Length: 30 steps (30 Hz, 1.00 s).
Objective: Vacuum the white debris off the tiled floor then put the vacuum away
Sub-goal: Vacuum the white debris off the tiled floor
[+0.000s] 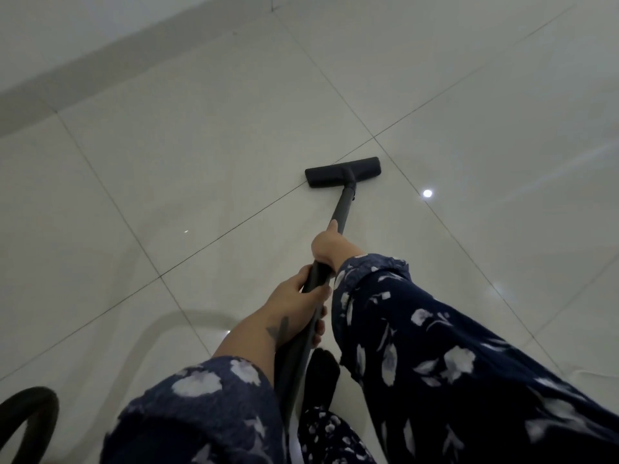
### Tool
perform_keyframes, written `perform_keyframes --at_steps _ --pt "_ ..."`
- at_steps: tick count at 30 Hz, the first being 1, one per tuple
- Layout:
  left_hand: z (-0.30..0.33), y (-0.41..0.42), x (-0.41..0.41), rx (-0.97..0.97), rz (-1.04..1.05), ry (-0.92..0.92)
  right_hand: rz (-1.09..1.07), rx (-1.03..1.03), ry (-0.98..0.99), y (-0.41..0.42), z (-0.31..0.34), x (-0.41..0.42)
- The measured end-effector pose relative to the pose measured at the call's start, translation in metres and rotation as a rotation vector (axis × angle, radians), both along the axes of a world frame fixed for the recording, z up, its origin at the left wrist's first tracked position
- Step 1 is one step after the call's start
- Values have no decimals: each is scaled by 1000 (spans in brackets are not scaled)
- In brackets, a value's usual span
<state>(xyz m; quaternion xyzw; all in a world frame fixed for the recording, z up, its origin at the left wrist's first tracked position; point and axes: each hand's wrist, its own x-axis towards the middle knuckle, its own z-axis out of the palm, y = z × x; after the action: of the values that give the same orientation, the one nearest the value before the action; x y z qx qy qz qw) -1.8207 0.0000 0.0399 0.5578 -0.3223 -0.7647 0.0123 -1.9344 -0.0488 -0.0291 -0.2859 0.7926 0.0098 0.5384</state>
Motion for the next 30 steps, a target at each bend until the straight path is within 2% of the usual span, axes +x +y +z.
perform_keyframes --at_steps 10,17,22,26,28,30 --pt "9 66 90 40 -58 4 7 20 40 73 18 85" --pt "21 141 188 43 -62 -1 -53 -1 10 147 31 185" --pt "43 190 252 68 -64 -22 -11 30 7 201 47 248" --pt "63 232 289 62 -115 -52 -198 41 4 249 71 280" --pt "70 254 304 61 -139 -56 -76 73 -5 273 78 295" --pt "74 273 317 51 -163 -67 208 114 53 289 73 308"
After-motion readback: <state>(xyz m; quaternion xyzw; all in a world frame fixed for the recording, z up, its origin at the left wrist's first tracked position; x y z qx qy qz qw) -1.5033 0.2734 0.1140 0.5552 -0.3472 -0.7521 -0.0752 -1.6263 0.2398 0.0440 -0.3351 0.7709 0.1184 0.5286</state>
